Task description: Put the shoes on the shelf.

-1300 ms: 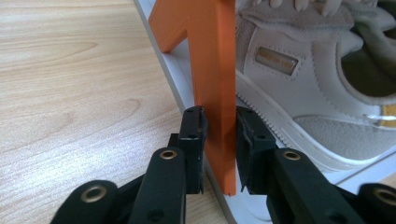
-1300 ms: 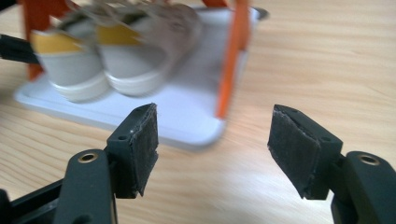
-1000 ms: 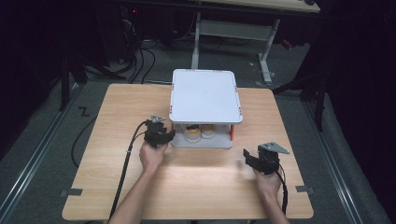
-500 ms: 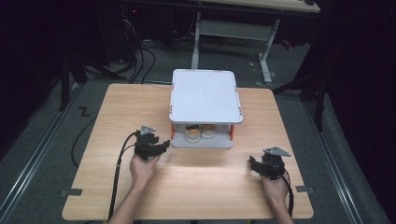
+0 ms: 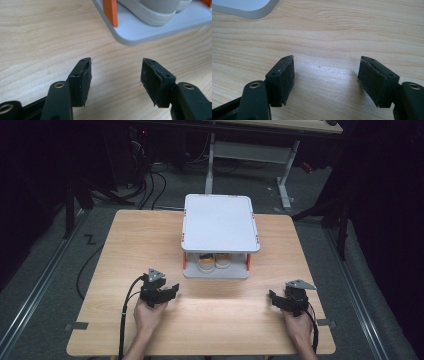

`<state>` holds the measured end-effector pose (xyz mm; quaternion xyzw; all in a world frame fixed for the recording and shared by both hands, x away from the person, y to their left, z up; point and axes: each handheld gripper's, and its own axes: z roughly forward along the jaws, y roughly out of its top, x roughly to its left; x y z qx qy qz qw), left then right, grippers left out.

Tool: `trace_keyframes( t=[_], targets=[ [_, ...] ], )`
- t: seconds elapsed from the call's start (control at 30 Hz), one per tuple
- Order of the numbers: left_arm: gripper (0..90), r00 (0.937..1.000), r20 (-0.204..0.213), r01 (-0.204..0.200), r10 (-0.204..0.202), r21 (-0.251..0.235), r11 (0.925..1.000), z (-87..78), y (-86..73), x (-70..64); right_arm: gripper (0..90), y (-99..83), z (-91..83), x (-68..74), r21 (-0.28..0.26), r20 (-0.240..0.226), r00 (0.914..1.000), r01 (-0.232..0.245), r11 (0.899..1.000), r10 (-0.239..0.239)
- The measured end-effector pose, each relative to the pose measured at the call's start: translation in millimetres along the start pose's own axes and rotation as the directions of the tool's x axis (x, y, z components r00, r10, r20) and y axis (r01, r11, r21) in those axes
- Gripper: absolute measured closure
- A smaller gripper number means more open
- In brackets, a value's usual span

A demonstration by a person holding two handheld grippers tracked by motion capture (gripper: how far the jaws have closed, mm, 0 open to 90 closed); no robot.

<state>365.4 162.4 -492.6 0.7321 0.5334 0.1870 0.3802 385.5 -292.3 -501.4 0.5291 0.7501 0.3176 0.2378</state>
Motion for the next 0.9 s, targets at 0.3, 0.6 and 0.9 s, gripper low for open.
trace_keyframes(
  t=[0.3,0.6,0.9],
  targets=[
    [40.5,0.9991,-0.041,-0.005,0.005,-0.002,1.0,-2.0,-17.6,-2.4,29.2,-0.2,-0.2,0.4,0.0,-0.001,1.0,0.002,1.0,-0.002],
    [35.3,0.9932,-0.09,-0.073,0.073,0.011,0.9973,-1.7,-20.7,-10.8,29.2,0.2,0.3,1.3,-0.001,-0.002,1.0,0.004,1.0,-0.004],
    [31.4,0.9915,-0.095,-0.087,0.088,0.019,0.996,-1.1,-21.0,-13.3,29.3,0.4,0.4,2.0,0.001,-0.008,1.0,0.006,1.0,-0.006]
  ],
)
